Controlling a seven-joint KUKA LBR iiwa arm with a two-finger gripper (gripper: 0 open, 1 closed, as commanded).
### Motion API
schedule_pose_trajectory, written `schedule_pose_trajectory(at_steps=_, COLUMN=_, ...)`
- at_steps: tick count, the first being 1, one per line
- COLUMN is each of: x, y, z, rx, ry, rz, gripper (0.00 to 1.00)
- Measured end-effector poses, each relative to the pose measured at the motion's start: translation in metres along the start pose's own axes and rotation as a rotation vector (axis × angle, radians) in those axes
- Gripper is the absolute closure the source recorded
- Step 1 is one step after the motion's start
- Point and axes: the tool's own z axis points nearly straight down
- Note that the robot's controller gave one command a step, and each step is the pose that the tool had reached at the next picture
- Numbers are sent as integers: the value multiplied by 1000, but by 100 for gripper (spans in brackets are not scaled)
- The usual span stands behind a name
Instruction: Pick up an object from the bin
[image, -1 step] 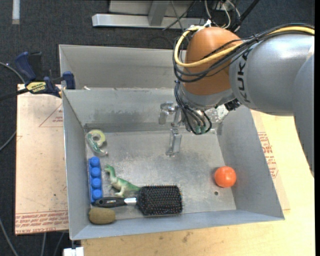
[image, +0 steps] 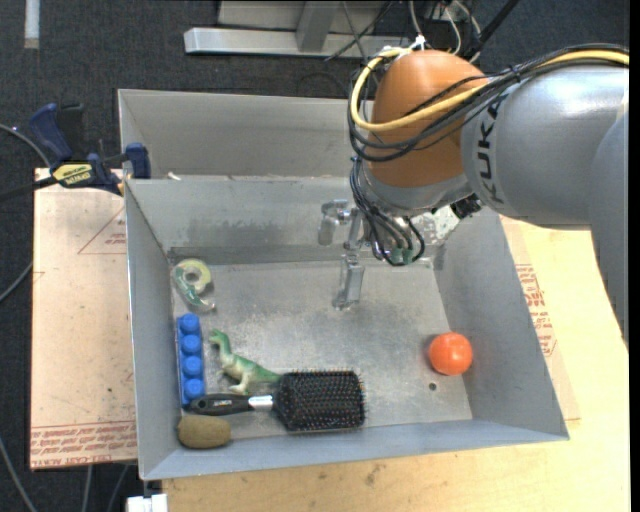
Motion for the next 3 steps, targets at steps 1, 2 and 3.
schedule_pose_trajectory(at_steps=1, x=54, y=-9, z=74, rx=0, ry=-2, rz=-42, gripper=0)
schedule_pose_trajectory(at_steps=2, x=96, y=8, z=63, rx=0, ry=5, rz=-150, gripper=0)
schedule_pose_trajectory(at_steps=3, x=116, y=-2, z=69, rx=0, ry=0, rz=-193, gripper=0)
